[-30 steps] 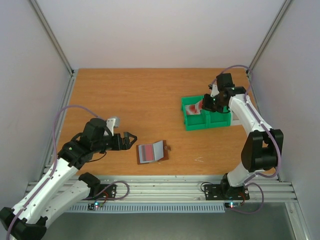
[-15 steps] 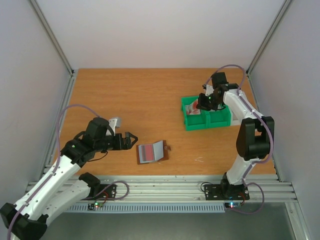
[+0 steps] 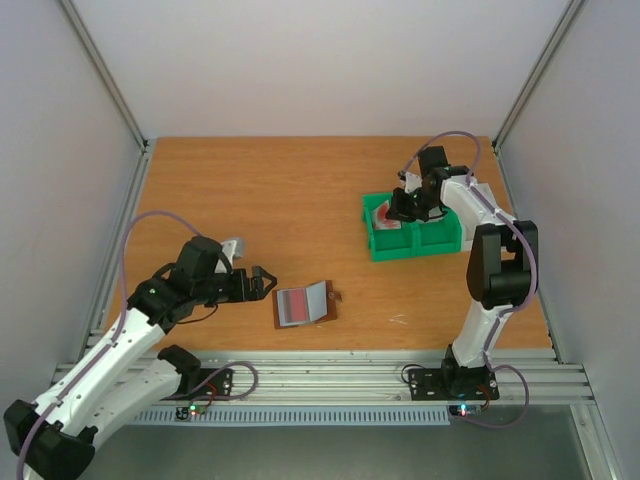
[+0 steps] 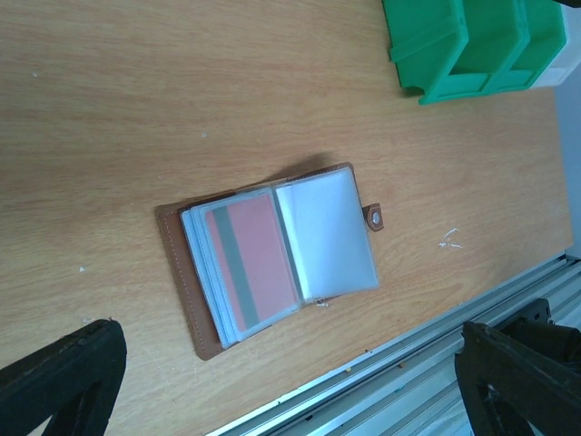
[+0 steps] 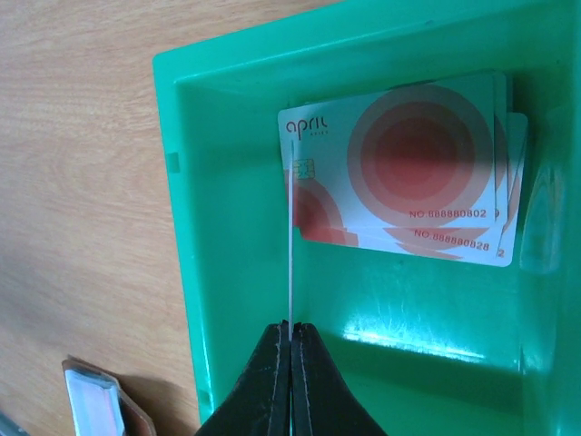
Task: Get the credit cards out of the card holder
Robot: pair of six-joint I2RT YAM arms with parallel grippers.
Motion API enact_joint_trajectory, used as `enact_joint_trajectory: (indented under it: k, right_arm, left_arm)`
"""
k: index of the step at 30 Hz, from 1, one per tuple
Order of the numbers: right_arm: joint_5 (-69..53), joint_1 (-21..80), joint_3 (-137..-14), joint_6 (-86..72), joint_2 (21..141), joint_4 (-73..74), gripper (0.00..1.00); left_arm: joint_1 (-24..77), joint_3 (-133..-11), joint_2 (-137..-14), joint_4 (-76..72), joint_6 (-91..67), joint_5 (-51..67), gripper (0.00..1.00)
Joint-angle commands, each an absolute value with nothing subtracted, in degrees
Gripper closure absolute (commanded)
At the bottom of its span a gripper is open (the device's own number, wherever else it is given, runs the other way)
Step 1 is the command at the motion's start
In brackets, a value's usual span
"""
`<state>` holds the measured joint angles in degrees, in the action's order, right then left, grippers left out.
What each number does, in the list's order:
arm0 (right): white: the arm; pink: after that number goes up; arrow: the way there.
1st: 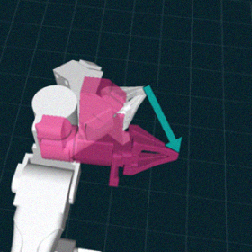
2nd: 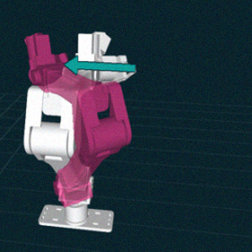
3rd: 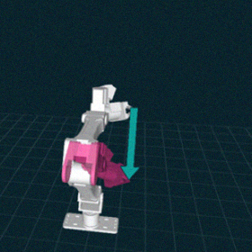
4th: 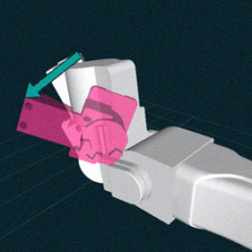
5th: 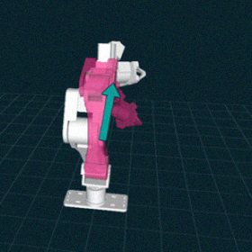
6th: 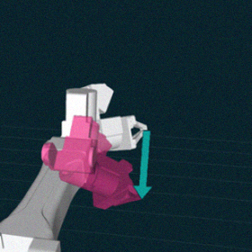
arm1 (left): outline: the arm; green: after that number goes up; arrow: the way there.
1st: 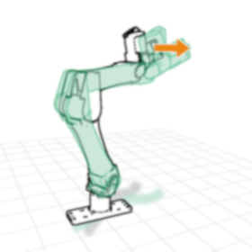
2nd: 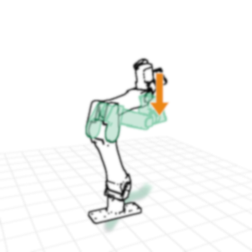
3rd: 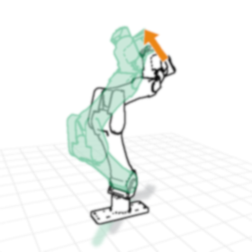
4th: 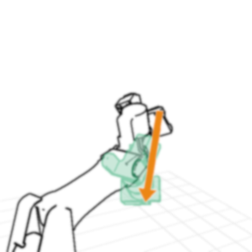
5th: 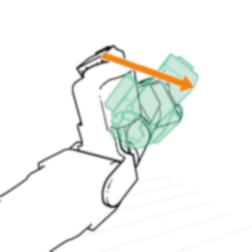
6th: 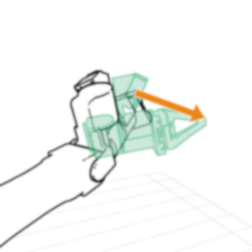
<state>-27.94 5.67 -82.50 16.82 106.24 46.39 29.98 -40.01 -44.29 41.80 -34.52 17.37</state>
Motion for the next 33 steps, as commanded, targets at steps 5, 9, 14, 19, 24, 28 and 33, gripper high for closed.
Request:
enact_joint_trajectory:
  k: [5, 9, 14, 19, 24, 28, 33]
  right_arm:
    - [-26.55, 5.12, -85.72, 17.8, 109.86, 44.56, 0.98]
    - [-23.8, 5.09, -86.41, 17.75, 110.93, 44.56, 0.95]
    - [-20.45, 4.98, -87.07, 18.1, 112.6, 44.55, 0.89]
    - [-18.37, 4.93, -87.34, 17.74, 112.58, 44.21, 0.87]
    - [-17.62, 4.92, -88.72, 16.19, 111.6, 45.68, 0.83]
    - [-17.99, 4.97, -91.72, 14.81, 112.01, 48.87, 0.79]
    - [-22.09, 5.13, -92.0, 9.77, 109.65, 50.37, 0.76]
  left_arm:
    - [29.89, -38.93, -45.68, 38.31, -35.35, 18.82, 0.01]
    - [29.9, -38.54, -45.66, 37.96, -35.47, 18.56, 0.01]
    - [29.93, -38.4, -47.08, 37.59, -35.77, 18.81, 0.01]
    - [29.91, -38.78, -48.97, 38.06, -35.67, 18.84, 0.01]
    - [29.88, -39.21, -50.41, 38.9, -36.26, 18.57, 0.01]
    - [29.87, -39.05, -51.75, 38.13, -36.9, 19.25, 0.03]
    - [29.93, -39.75, -55.71, 38.12, -36.03, 19.66, 0.04]
